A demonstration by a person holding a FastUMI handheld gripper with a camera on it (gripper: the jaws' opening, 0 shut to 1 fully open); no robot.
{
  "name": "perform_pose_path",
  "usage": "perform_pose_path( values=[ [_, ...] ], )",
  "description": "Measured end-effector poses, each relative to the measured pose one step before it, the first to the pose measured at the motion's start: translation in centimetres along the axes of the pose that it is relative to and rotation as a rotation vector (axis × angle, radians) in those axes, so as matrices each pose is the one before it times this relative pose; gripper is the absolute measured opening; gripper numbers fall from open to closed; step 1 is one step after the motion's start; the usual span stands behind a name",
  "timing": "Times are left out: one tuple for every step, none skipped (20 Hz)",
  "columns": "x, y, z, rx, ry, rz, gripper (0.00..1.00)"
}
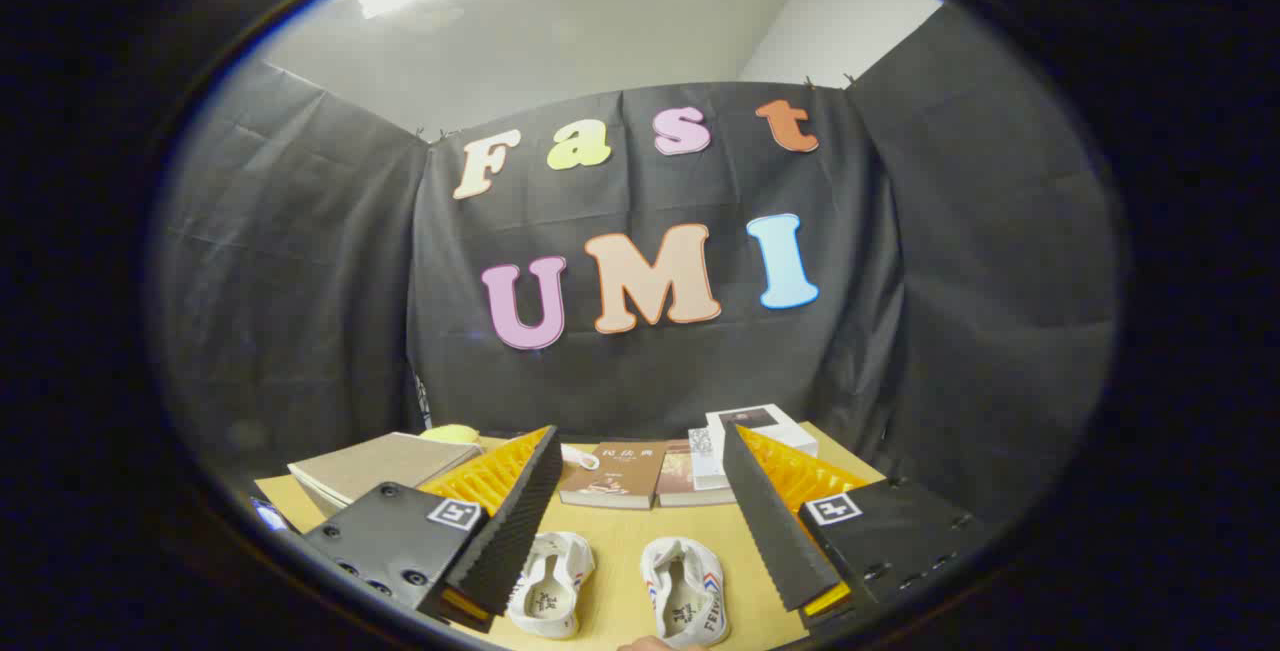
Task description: Open the storage box then place both shoes into the box .Put the left shoe in first, then the right shoe, with the right side of both shoes facing outward in a uniform manner.
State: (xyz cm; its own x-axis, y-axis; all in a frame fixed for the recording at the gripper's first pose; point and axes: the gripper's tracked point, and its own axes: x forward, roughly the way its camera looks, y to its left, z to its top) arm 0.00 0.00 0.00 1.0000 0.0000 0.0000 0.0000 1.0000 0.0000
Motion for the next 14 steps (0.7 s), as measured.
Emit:
perform_pose_path(
  values=[
    [0.048,-0.024,-0.303,0.00753,0.00754,0.00042,1.0],
    [0.09,-0.003,-0.255,0.00668,0.00715,0.00085,1.0],
    [0.087,-0.032,-0.102,0.00343,0.00654,-0.00144,1.0],
    [0.108,-0.18,-0.216,0.00132,0.00509,-0.0049,1.0],
    [0.115,-0.189,-0.106,0.00113,0.00552,-0.01126,1.0],
    [0.003,-0.148,-0.193,0.00401,0.00263,-0.00822,1.0],
    [0.046,0.131,0.04,0.00788,-0.00094,0.00059,1.0],
    [0.031,0.167,-0.127,0.01241,0.00101,0.00335,1.0],
    [0.053,0.075,-0.161,0.01603,0.00366,0.00086,1.0],
    [-0.014,-0.087,-0.198,0.01742,0.00577,-0.00319,1.0],
    [-0.026,0.157,-0.092,0.01854,0.00383,0.00119,0.99],
    [-0.031,0.397,-0.01,0.01815,0.00116,0.0062,0.99],
    [0.021,0.39,0.083,0.01492,-0.00024,0.01108,0.99],
    [-0.054,0.285,-0.079,0.00903,-0.00031,0.00539,0.99]
  ],
)
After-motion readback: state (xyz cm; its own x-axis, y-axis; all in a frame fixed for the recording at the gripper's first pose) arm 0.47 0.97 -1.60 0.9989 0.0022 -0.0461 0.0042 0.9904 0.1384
